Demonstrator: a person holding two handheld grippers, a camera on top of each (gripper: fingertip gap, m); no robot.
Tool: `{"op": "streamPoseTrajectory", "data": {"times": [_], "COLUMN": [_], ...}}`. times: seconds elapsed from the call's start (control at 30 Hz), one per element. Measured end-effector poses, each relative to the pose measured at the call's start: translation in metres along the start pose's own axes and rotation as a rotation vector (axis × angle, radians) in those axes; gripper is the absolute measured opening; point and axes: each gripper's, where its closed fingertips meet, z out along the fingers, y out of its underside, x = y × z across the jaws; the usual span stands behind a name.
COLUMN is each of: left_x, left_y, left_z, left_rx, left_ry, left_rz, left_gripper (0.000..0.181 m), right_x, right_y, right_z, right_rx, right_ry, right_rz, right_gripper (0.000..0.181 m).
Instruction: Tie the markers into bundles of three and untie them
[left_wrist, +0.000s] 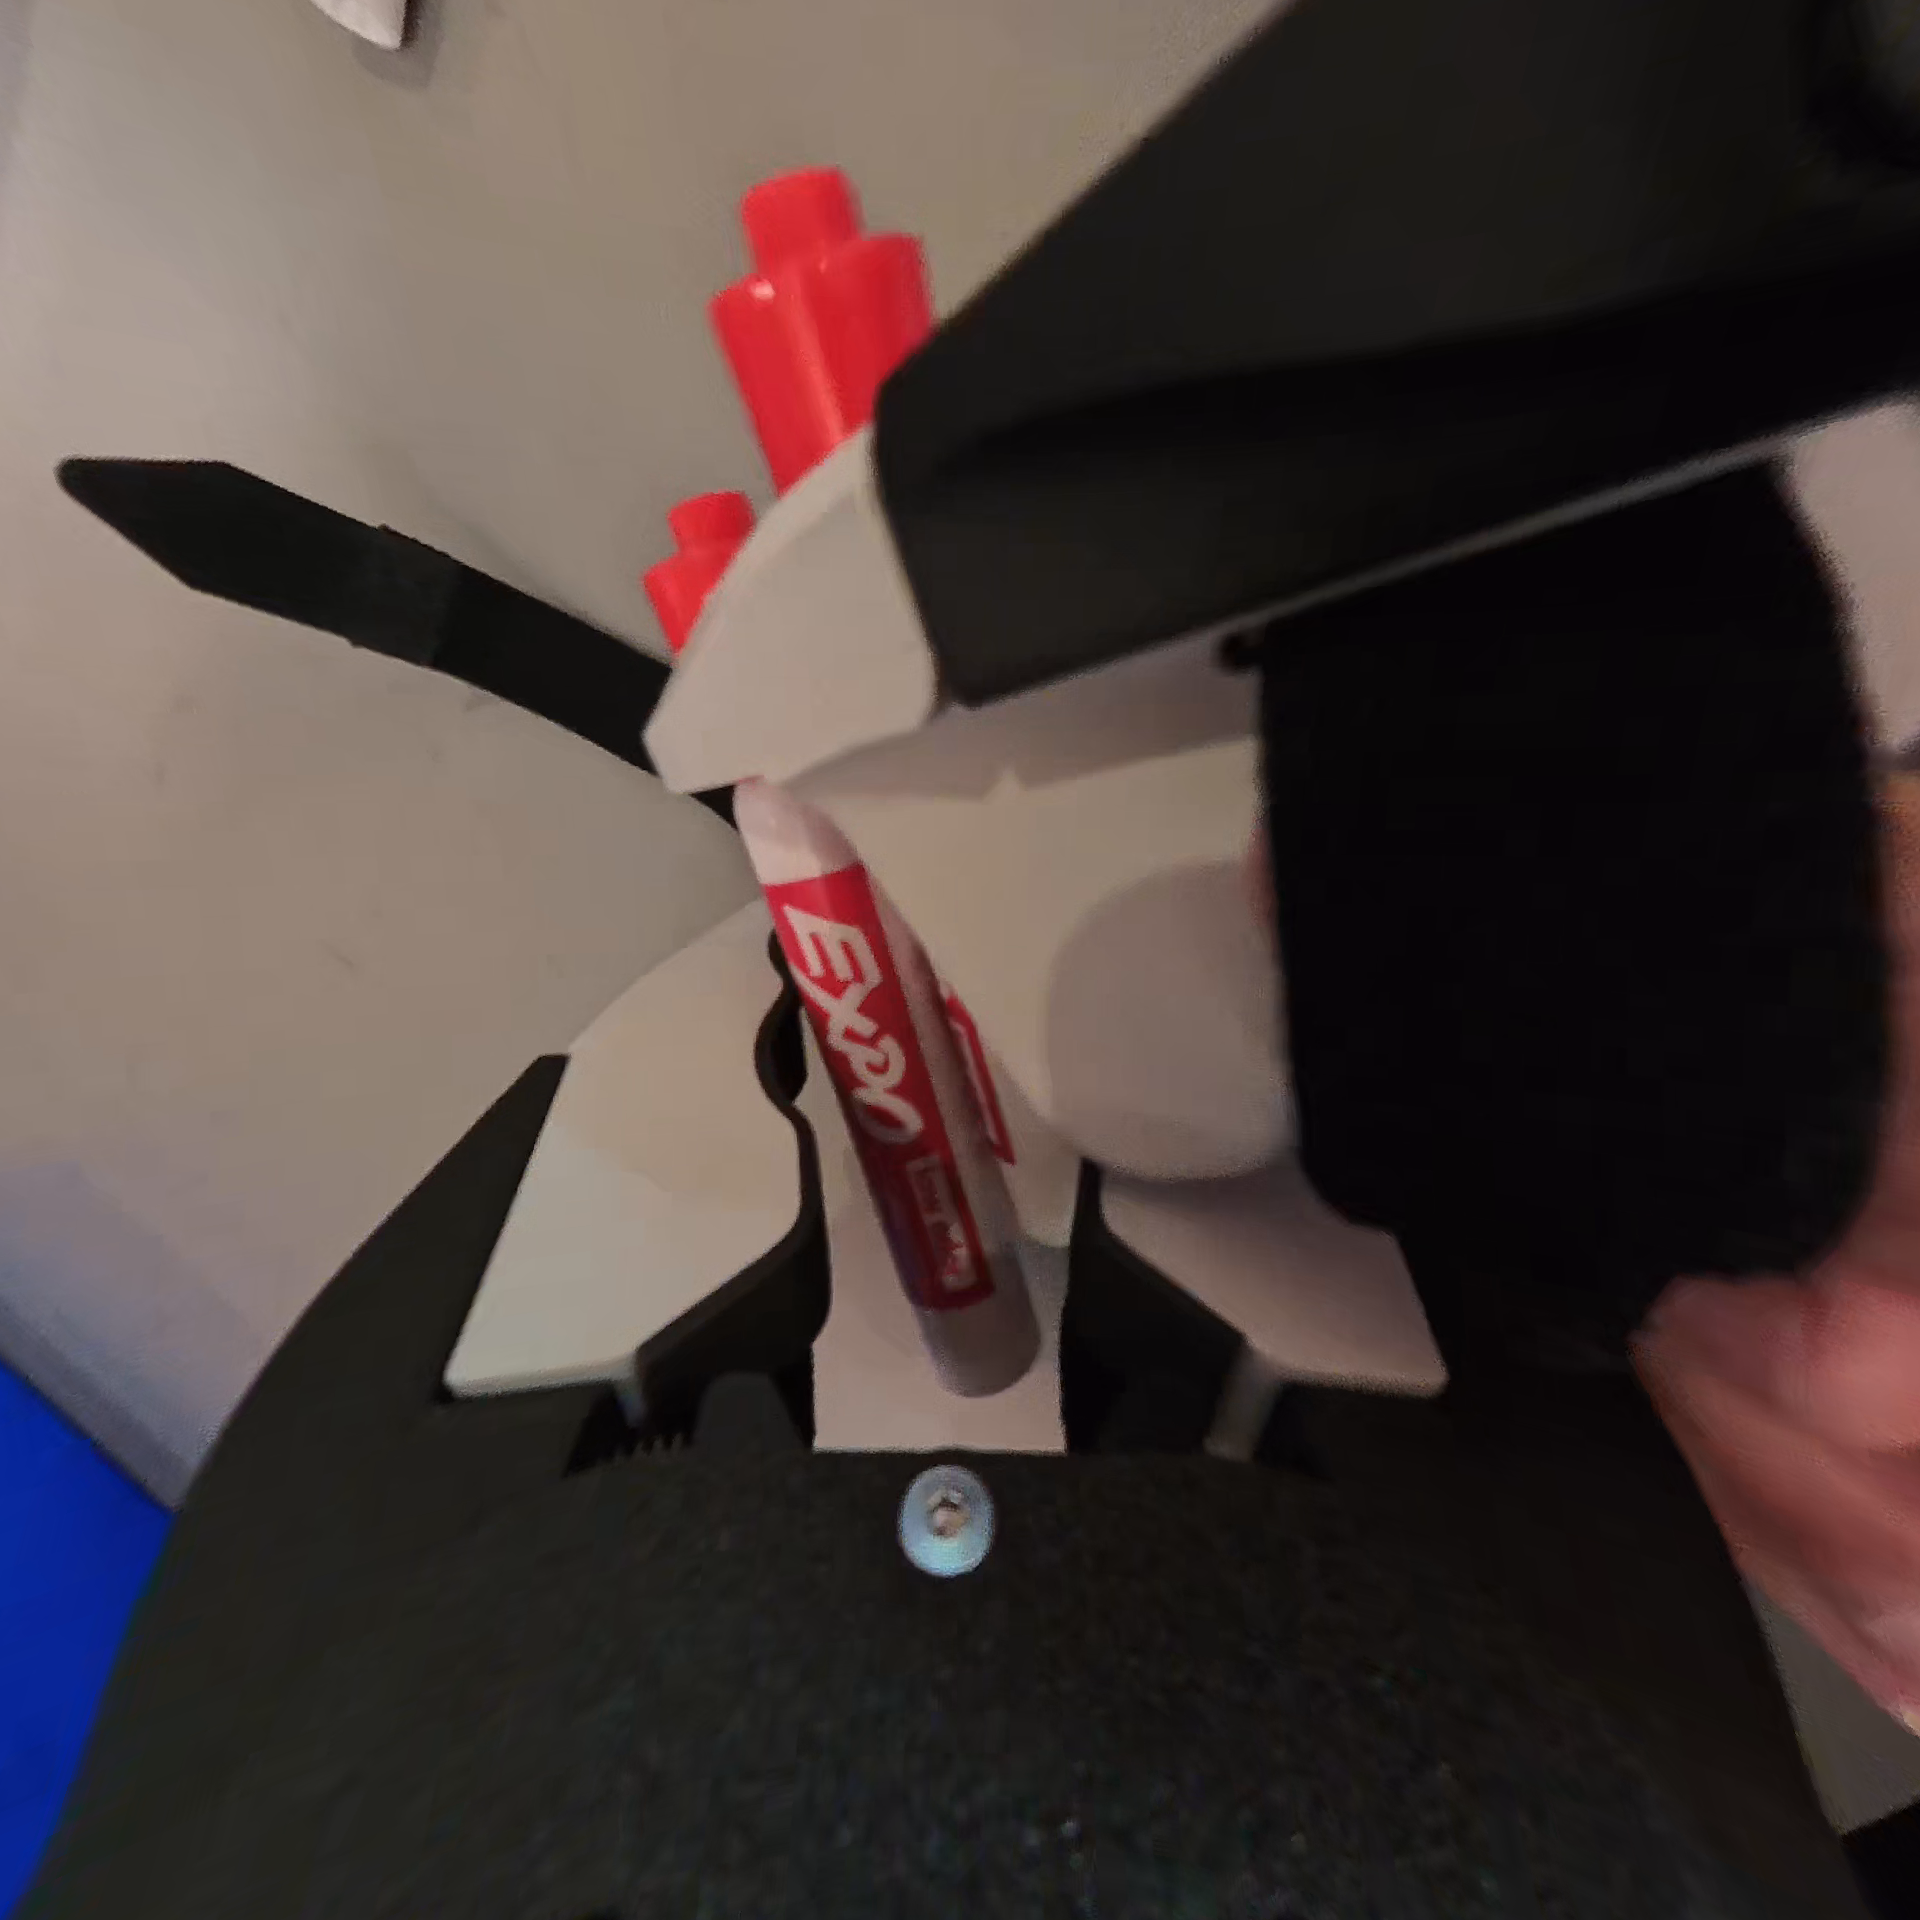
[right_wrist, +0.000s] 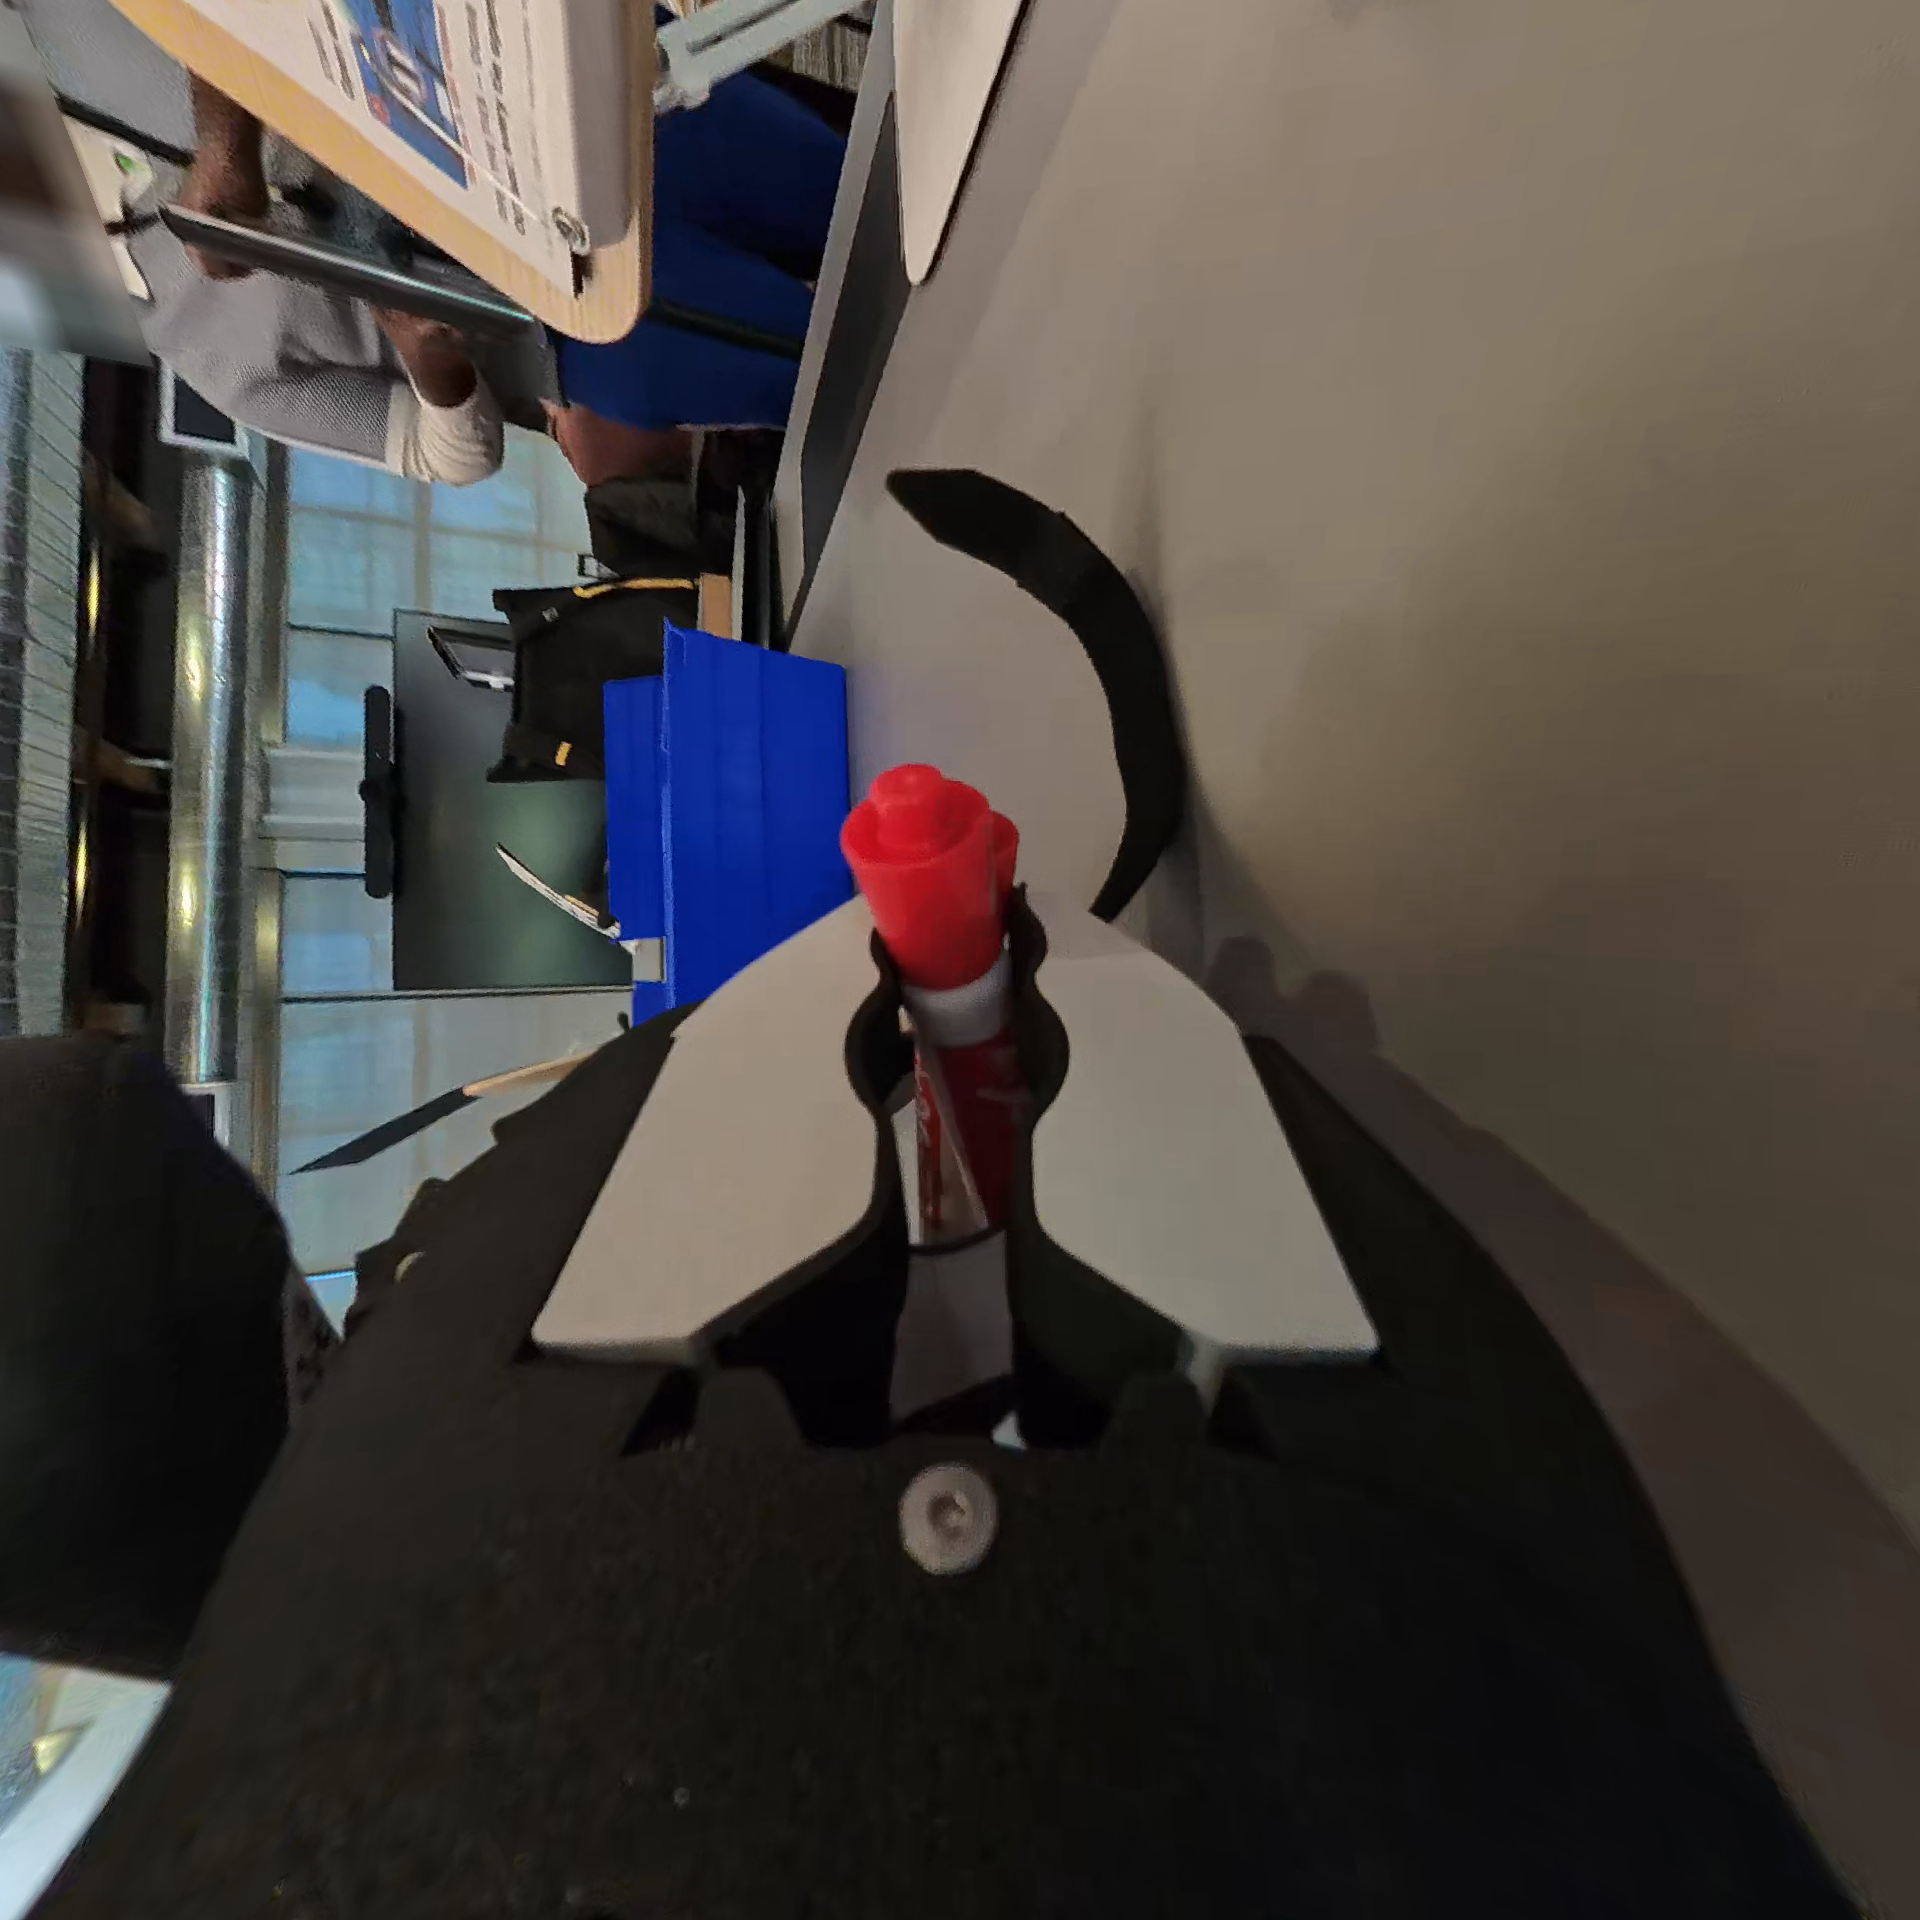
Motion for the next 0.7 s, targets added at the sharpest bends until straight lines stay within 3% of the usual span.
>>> {"op": "streamPoseTrajectory", "data": {"times": [0.03, 0.33, 0.5, 0.7], "left_x": [-0.002, 0.002, -0.002, -0.001], "left_y": [0.0, 0.006, 0.007, 0.006], "left_z": [0.001, 0.004, 0.005, 0.001], "left_rx": [-0.01, -0.077, -0.088, -0.076], "left_ry": [-0.014, 0.015, 0.011, 0.057], "left_rz": [0.008, 0.043, 0.049, 0.074], "left_gripper": [0.048, 0.056, 0.044, 0.043], "right_x": [0.001, 0.003, -0.002, -0.009], "right_y": [0.0, -0.012, -0.006, -0.005], "right_z": [-0.002, -0.015, -0.016, -0.023], "right_rx": [0.004, 0.106, 0.081, 0.065], "right_ry": [0.001, 0.002, -0.027, -0.089], "right_rz": [0.0, 0.014, 0.035, -0.011], "right_gripper": [0.017, 0.017, 0.017, 0.017]}}
